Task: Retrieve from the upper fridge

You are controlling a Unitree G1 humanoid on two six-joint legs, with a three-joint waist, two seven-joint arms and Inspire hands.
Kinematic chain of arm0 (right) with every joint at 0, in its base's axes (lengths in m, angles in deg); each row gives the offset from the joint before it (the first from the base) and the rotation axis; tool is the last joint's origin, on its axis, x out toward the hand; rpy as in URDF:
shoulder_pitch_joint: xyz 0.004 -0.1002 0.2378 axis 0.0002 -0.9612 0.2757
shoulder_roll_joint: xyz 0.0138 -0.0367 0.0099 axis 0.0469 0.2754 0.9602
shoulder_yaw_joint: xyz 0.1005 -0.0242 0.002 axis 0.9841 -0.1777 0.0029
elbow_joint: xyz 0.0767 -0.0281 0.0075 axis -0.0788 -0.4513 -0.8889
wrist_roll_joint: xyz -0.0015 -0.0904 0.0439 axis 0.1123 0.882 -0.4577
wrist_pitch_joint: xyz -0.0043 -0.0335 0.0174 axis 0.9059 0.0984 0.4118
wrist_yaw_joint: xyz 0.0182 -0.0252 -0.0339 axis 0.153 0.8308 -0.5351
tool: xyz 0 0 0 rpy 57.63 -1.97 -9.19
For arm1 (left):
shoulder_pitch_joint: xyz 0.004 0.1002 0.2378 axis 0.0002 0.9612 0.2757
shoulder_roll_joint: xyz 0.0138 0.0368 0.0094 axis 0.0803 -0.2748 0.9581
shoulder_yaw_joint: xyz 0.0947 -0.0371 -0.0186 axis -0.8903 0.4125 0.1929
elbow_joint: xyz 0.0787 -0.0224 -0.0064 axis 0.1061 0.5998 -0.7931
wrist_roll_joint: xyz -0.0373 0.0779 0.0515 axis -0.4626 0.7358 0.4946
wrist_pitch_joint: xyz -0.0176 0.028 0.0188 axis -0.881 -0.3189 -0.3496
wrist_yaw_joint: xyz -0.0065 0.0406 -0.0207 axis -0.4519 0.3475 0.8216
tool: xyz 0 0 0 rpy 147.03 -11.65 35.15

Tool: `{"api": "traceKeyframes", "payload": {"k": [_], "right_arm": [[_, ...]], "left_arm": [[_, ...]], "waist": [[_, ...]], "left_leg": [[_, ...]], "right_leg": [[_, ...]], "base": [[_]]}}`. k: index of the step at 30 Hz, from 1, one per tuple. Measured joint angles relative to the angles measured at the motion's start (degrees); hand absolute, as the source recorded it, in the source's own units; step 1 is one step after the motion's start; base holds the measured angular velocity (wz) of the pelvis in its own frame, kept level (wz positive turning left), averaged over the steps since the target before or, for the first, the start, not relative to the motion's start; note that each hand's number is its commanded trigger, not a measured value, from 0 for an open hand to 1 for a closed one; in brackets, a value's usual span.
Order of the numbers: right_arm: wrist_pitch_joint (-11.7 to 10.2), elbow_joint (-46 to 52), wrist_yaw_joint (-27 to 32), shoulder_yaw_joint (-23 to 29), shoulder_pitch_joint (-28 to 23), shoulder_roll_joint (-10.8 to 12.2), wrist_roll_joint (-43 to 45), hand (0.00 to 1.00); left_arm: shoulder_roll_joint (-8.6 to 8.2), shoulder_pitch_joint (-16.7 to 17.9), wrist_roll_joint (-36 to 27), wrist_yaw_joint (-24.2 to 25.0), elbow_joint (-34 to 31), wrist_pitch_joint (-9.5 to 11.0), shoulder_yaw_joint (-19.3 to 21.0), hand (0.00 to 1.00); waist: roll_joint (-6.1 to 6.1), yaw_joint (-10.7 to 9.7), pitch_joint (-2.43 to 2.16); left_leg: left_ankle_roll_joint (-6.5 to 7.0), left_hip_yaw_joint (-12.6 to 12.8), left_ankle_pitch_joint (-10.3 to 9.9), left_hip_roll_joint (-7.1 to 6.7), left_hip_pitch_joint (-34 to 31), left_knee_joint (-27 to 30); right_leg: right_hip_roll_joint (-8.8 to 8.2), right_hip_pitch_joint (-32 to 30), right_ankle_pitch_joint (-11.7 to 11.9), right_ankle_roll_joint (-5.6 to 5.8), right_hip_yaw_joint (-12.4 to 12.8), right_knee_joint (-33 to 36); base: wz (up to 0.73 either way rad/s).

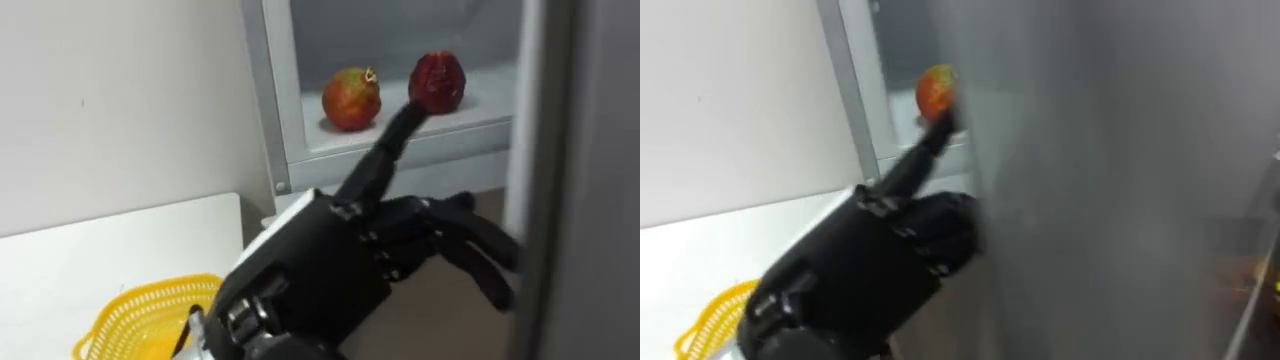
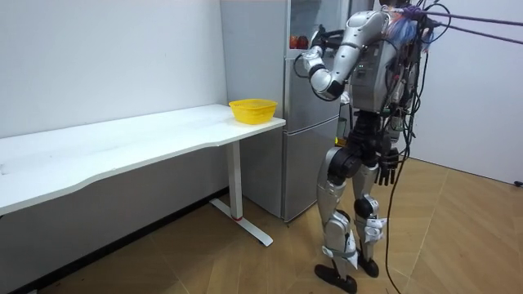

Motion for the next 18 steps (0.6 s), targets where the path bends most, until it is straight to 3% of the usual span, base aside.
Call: {"api": "traceKeyframes", "payload": {"k": [3, 7, 18], "right_arm": [[-0.08, 0.28, -0.01, -0.64, 0.32, -0.23, 0.00, 0.00], [-0.16, 0.48, -0.16, -1.21, 0.37, -0.45, -0.19, 0.00], [-0.19, 0.84, -0.04, -1.63, 1.28, -1.35, -2.47, 0.00]], "left_arm": [[-0.07, -2.01, 0.02, 3.05, 0.00, -0.18, -3.01, 0.00], [-0.16, -4.15, 0.04, 5.31, 0.09, -1.01, -4.20, 0.00], [-0.39, -4.92, 0.09, 7.14, 0.47, -1.30, -7.86, 0.00]], "waist": [[0.42, -1.26, -0.01], [0.53, -2.28, 0.04], [0.15, -3.71, 0.26]], "left_leg": [[-0.04, 0.80, 0.00, 0.12, 0.75, -0.55], [-0.21, 1.53, -0.01, 0.44, 1.36, -0.91], [-0.39, 2.39, 0.12, 0.57, 1.26, -1.09]], "right_leg": [[0.16, -0.04, 0.01, -0.01, 0.75, 0.01], [0.50, -0.07, 0.17, -0.27, 1.51, -0.07], [0.80, -1.02, 0.23, -0.40, 2.68, -0.31]], "base": [[-0.18], [-0.12], [-0.04]]}}
